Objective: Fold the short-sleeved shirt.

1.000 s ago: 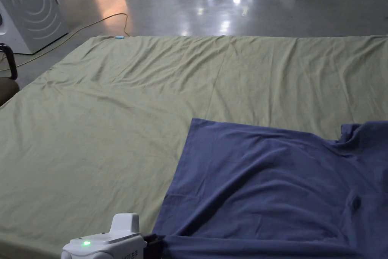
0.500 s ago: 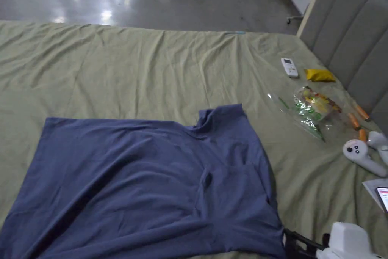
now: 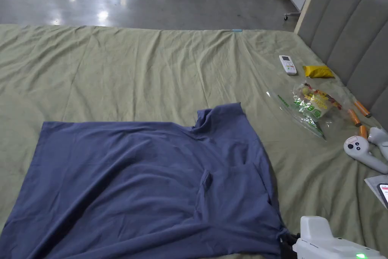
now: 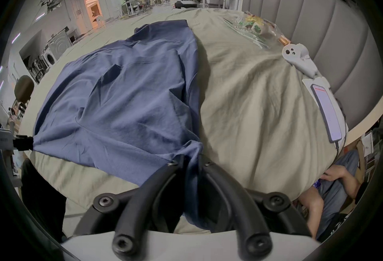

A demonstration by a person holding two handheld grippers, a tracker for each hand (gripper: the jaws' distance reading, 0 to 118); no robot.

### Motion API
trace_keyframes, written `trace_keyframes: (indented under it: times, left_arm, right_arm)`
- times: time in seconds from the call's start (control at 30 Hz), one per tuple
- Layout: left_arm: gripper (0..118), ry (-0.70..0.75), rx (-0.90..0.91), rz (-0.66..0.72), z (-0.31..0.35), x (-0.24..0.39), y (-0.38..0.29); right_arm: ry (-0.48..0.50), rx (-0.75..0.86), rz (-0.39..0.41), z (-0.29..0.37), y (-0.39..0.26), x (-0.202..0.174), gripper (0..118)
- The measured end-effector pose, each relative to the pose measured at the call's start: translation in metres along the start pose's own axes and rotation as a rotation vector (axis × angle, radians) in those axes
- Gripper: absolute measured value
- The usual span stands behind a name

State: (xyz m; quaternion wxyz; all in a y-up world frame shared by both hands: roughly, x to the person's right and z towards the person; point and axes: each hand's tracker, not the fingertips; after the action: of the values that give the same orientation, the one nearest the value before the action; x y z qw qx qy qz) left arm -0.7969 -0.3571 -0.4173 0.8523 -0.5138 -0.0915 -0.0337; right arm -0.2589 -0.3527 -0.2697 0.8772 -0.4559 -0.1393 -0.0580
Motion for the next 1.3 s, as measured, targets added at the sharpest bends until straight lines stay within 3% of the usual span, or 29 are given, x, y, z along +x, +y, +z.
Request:
trace_keyframes:
  times: [0.27,0.4,0.6,0.8,0.93,1.1,1.13,1.17,1.2,1.23,1.27,1.3]
  left_arm:
    - [10,0.006,0.051,-0.014,0.014,0.001,-0.005]
    - [9,-0.011,0.181,0.031,0.037,-0.006,0.001]
    - [9,-0.063,0.373,0.036,0.073,-0.016,0.056]
    - [9,-0.087,0.395,0.030,0.026,-0.027,0.142]
    - [8,-0.089,0.309,0.054,-0.024,-0.026,0.189]
    - [9,-0.075,0.246,0.073,-0.070,-0.024,0.203]
    - [13,-0.066,0.237,0.070,-0.076,-0.024,0.202]
    - [26,-0.049,0.212,0.066,-0.082,-0.025,0.200]
    - [60,-0.035,0.199,0.074,-0.087,-0.027,0.196]
    - [84,-0.024,0.192,0.081,-0.088,-0.030,0.192]
    - [97,-0.023,0.181,0.084,-0.088,-0.033,0.189]
    - [97,-0.037,0.191,0.098,-0.082,-0.038,0.183]
  right_arm:
    - [0.044,0.109,-0.073,0.027,-0.010,0.006,6]
    - [0.082,0.202,-0.131,0.046,-0.004,0.012,6]
    - [0.088,0.310,-0.155,0.056,0.041,0.017,6]
    - [0.111,0.332,-0.227,0.013,0.110,0.017,6]
    - [0.050,0.262,-0.142,-0.034,0.153,0.011,5]
    - [0.054,0.222,-0.128,-0.083,0.180,0.001,5]
    - [0.048,0.208,-0.102,-0.090,0.183,-0.002,6]
    - [0.037,0.201,-0.070,-0.096,0.183,-0.004,16]
    - [0.015,0.185,-0.036,-0.104,0.184,-0.006,51]
    - [-0.001,0.166,-0.005,-0.106,0.184,-0.006,78]
    - [-0.009,0.154,0.014,-0.107,0.184,-0.006,85]
    - [-0.003,0.172,0.011,-0.102,0.181,-0.004,82]
